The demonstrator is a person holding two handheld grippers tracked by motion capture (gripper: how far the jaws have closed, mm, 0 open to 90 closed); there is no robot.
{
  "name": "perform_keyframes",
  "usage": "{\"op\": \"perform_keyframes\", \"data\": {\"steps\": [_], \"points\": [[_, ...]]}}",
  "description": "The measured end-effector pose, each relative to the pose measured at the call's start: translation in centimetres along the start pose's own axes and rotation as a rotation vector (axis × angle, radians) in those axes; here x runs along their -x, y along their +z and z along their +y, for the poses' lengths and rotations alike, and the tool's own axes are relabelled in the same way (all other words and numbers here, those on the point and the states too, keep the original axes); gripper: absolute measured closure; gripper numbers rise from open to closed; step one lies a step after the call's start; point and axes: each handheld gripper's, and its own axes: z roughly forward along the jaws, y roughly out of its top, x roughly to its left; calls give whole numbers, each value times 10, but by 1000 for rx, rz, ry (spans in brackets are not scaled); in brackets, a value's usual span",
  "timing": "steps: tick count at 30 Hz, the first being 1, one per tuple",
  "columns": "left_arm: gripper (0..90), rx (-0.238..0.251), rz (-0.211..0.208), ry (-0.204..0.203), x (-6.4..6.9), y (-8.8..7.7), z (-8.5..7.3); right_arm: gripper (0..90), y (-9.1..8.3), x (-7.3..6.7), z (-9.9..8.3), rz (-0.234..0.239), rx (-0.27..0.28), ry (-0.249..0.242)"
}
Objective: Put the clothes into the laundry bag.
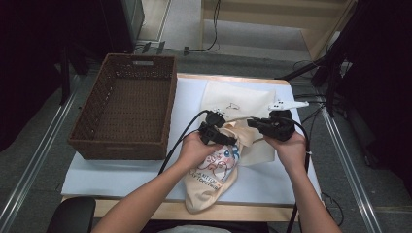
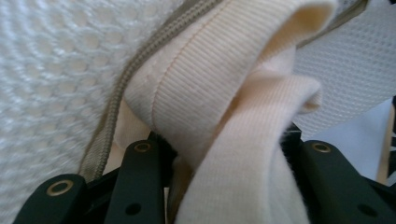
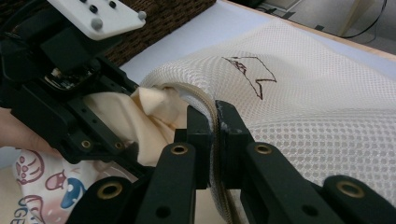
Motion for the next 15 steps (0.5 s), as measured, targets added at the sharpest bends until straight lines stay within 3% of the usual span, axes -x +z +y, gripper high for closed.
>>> {"op": "perform_keyframes", "data": {"steps": [3, 9, 11, 15], "points": [[554, -7, 0, 11, 0, 2, 0, 867, 2, 0, -1, -5, -12, 2], [410, -21, -62, 20, 3, -6, -1, 869, 2, 3, -3, -9, -14, 9], [379, -23, -44, 48, 6, -12, -2, 869, 2, 4, -4, -11, -17, 13], [238, -14, -75, 63, 9, -21, -5, 870, 2, 6, -5, -14, -20, 20]]}}
